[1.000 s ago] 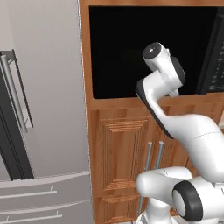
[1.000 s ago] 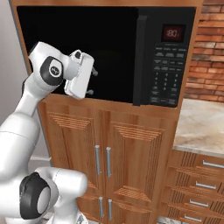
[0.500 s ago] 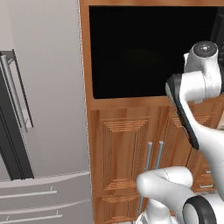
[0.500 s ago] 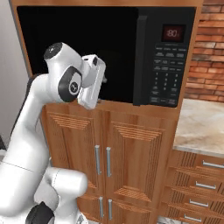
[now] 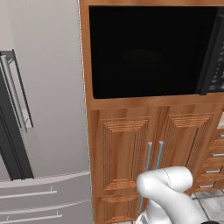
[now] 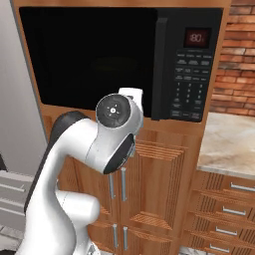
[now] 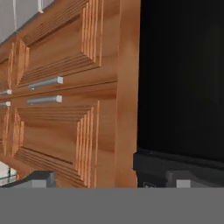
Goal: Pick the corn from the sink and place it in the bowl. Then pick the bowl and place it in the microwave. Then close the microwave door and press the start button.
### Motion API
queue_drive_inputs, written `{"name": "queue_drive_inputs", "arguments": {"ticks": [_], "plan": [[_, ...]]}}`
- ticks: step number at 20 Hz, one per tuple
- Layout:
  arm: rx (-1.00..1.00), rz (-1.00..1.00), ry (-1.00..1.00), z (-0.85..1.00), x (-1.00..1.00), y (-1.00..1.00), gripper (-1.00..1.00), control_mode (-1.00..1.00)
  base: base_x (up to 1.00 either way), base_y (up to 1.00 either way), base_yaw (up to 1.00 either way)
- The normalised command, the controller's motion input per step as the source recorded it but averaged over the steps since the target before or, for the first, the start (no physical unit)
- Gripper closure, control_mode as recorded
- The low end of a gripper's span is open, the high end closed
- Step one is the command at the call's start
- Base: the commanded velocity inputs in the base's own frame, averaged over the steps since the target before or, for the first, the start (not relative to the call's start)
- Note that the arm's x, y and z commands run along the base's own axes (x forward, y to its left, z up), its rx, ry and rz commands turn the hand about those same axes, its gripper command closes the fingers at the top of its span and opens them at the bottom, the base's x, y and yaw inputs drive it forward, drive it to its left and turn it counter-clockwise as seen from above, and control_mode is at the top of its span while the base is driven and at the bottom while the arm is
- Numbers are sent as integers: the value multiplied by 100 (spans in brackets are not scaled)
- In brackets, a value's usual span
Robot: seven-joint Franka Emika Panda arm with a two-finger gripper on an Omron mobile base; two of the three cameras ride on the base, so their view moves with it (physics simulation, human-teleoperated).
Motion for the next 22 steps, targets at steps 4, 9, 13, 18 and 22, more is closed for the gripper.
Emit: {"name": "queue_drive_inputs", "arguments": {"ticks": [4, 9, 13, 18, 22], "plan": [[4, 1, -29, -16, 0, -7, 100, -100, 0, 0, 0], [13, 0, -26, 0, 37, -12, 100, -100, 0, 0, 0], [16, 0, -7, 10, 21, -52, 100, -100, 0, 0, 0], [9, 0, -6, 5, 34, -28, 100, -100, 0, 0, 0], [6, 0, -2, 0, 45, -27, 100, -100, 0, 0, 0]]}}
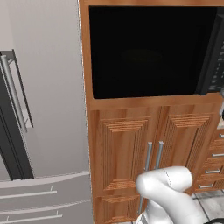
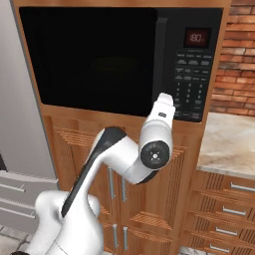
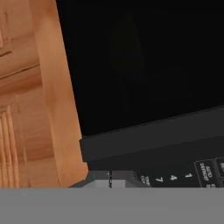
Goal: Pick the corn from the sink and place it in the bowl. Then pick the bowl and place it in the microwave. Then close the microwave door and press the start button.
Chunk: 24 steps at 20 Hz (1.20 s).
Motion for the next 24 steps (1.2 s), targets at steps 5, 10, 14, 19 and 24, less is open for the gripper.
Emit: {"name": "queue_drive_inputs", "arguments": {"ticks": [5, 10, 14, 19, 24], "plan": [[3, 0, -2, -2, 46, -26, 100, -100, 0, 0, 0], [3, 0, 0, -16, 35, -32, 100, -100, 0, 0, 0], [0, 0, -1, -24, 36, -8, 100, -100, 0, 0, 0], [0, 0, 0, -20, 41, 0, 100, -100, 0, 0, 0], [1, 0, 0, -14, 45, -17, 100, -100, 0, 0, 0]]}}
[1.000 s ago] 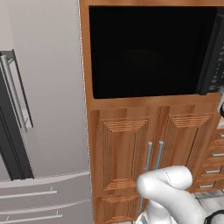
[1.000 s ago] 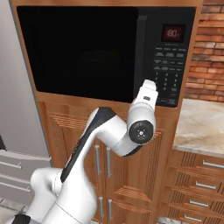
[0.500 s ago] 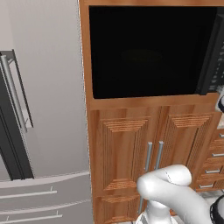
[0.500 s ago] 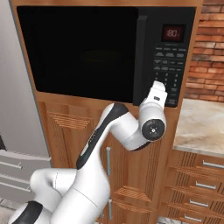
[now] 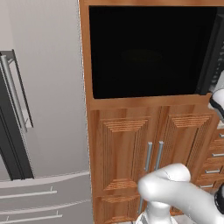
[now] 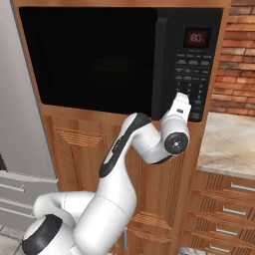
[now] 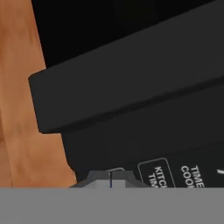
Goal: Pick the corn from the sink and place it in the bowl. Then pick the bowl and place it in the microwave. Then close the microwave door and press the start button.
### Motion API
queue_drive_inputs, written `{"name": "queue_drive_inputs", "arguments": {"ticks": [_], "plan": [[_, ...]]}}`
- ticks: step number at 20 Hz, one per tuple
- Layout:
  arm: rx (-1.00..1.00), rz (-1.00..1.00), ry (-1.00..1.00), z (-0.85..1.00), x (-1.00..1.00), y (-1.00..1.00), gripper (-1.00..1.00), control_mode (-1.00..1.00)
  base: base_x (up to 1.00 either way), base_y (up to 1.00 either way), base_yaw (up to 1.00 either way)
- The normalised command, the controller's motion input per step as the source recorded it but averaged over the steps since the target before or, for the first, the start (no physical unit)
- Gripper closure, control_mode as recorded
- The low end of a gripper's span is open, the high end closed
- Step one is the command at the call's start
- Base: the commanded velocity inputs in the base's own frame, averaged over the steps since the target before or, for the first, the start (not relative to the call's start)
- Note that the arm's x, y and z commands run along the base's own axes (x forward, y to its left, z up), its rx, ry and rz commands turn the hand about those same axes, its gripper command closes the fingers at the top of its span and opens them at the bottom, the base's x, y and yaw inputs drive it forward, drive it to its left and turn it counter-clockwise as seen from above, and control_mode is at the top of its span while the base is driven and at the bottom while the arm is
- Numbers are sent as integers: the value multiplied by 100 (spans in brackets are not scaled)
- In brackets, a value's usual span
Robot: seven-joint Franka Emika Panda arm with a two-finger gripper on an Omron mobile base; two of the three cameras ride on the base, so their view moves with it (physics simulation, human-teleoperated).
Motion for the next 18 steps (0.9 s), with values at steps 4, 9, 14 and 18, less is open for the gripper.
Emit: {"name": "queue_drive_inputs", "arguments": {"ticks": [4, 9, 14, 18], "plan": [[2, 0, 0, 0, 46, -28, 100, -100, 0, 0, 0], [0, 1, 0, -27, 40, -19, 100, -100, 0, 0, 0], [0, 0, 0, -13, 5, 0, 100, -100, 0, 0, 0], [0, 0, 0, 0, 0, 0, 100, -100, 0, 0, 0]]}}
